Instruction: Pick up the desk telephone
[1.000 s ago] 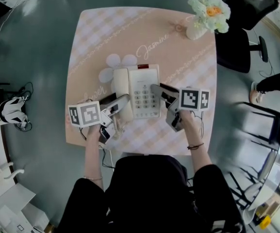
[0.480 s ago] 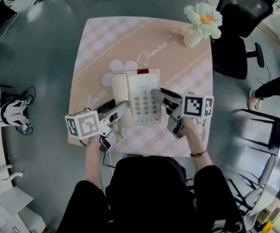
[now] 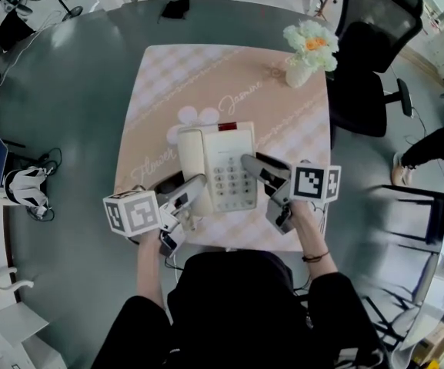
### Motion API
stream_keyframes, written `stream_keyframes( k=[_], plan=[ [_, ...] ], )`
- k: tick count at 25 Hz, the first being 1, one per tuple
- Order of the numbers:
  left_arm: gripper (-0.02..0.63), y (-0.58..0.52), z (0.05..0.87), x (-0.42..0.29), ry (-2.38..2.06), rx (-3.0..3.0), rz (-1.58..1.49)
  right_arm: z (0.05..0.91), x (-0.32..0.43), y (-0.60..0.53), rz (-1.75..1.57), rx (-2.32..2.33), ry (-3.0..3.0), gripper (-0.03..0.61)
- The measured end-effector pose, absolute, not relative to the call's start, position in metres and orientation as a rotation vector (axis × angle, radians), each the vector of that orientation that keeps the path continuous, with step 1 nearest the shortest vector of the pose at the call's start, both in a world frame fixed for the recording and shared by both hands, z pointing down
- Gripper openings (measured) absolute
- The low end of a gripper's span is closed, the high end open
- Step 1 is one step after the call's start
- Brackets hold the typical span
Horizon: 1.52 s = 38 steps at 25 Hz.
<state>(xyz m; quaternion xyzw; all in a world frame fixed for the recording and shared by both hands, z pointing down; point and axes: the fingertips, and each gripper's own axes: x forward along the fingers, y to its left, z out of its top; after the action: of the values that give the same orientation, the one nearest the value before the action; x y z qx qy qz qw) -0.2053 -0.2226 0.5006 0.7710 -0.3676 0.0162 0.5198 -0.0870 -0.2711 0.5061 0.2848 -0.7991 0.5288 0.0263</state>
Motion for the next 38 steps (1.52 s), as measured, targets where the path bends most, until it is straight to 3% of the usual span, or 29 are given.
stream_keyframes(
  k=[17, 38],
  plan=[
    [0.287, -0.173, 0.427, -0.185, -0.908, 1.936, 0.026, 0.422, -0.071, -0.225, 1.516, 0.854, -2.651, 0.173],
    [0.287, -0.174, 0.408, -0.175, -0.92, 1.974, 0.03, 0.4, -0.059, -0.224, 1.47, 0.893, -2.73, 0.173]
  ],
)
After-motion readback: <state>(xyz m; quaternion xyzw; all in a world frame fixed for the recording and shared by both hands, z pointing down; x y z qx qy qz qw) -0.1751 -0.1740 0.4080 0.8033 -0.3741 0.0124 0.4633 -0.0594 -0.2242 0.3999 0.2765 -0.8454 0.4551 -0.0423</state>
